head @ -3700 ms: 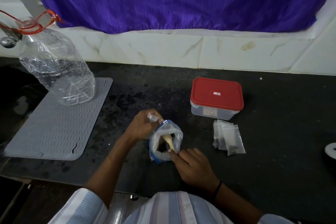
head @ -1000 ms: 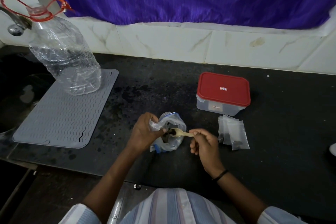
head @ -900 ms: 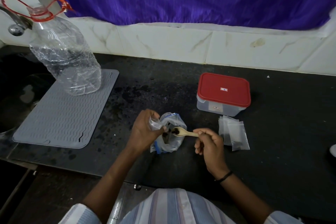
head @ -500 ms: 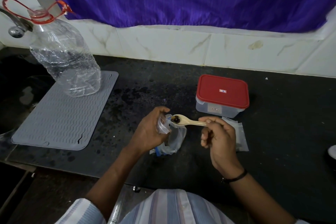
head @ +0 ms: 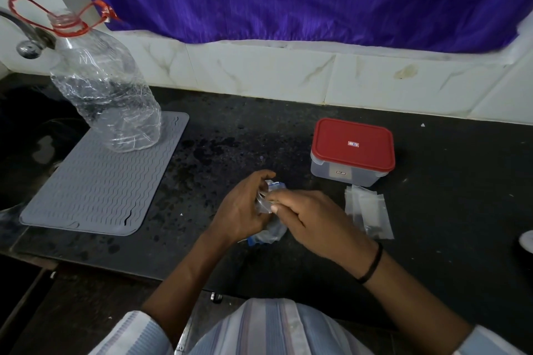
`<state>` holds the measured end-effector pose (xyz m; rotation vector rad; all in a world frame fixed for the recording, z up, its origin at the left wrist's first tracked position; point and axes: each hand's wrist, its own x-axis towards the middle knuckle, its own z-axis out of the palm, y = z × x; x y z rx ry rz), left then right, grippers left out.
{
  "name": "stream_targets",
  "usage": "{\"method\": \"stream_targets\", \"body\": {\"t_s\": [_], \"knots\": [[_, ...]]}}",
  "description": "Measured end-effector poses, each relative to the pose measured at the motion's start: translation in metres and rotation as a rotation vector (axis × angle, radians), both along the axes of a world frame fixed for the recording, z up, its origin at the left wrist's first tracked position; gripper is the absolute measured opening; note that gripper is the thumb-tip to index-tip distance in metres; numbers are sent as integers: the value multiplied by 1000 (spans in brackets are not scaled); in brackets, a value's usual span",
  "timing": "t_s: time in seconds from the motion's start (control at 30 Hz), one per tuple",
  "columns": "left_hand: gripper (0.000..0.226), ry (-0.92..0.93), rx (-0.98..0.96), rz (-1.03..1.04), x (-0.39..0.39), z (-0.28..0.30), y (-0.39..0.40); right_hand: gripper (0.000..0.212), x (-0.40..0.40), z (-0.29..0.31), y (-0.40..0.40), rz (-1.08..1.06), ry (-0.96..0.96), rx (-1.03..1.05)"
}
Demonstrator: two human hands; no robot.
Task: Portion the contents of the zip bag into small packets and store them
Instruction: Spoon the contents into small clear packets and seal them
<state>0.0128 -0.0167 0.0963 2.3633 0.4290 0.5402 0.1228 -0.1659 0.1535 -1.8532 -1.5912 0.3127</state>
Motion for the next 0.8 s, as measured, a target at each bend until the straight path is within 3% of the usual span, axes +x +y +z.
{"method": "stream_targets", "body": {"t_s": [0.1,0.23,0.4,0.53,0.63,0.8], "knots": [[70,-10,-51,22,-3,-1,3,32,2,-2,0,50,-103,30],[79,-33,-101,58,-5,-6,5,31,4,-7,-3,82,-41,63],[69,-87,-292,322,-6,-4,-2,30,0,-7,-3,99,-115,146],[51,-96,-323,317,-7,-3,-6,32,-3,-5,-1,3,77,121],[51,-93,-311,286,-8,-3,-7,26,-3,-2,-3,-60,187,146],[43,-86,-280,254,-8,-6,-6,25,-4,-7,-5,-89,-63,258]]}}
